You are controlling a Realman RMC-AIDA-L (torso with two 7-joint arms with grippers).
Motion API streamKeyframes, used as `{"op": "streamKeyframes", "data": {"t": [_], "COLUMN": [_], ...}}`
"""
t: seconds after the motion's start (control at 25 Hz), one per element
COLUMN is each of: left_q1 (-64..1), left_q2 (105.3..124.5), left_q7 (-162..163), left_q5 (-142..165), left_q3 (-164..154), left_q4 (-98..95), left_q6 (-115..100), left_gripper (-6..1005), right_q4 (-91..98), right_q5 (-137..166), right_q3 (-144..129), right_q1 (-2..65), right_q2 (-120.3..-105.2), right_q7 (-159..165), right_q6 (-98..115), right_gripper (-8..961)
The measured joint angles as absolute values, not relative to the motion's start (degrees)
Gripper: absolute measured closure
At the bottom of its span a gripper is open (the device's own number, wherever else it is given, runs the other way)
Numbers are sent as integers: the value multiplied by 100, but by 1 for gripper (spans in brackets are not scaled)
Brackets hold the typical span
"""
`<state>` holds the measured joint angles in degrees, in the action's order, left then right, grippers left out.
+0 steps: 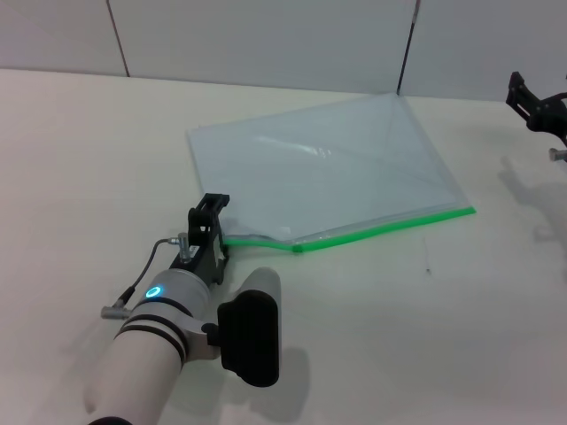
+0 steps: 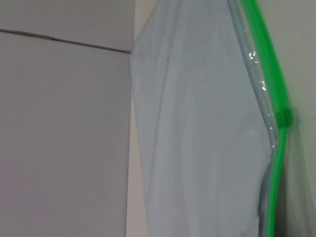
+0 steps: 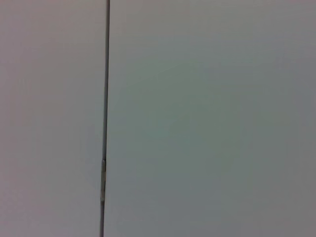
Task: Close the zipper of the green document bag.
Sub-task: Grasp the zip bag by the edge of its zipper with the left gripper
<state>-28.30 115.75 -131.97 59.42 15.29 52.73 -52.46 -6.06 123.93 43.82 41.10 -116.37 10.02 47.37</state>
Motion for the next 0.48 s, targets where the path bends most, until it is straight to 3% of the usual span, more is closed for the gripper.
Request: {"op": "streamKeyframes", "data": {"t": [0.48], "left_q1": [-2844], "left_q2": [11575], "left_q7": [-13775], "left_q5": [5955], "left_q3": [1529], "left_q4": [5273], "left_q6": [-5269], "left_gripper": [409], "right_q4": [-607], "right_q5": [12393], "right_q3": [4347], "right_q1": [4104], "right_q2": [-11637], "right_q7": [1002], "right_q6": [4737], "right_gripper": [87]}}
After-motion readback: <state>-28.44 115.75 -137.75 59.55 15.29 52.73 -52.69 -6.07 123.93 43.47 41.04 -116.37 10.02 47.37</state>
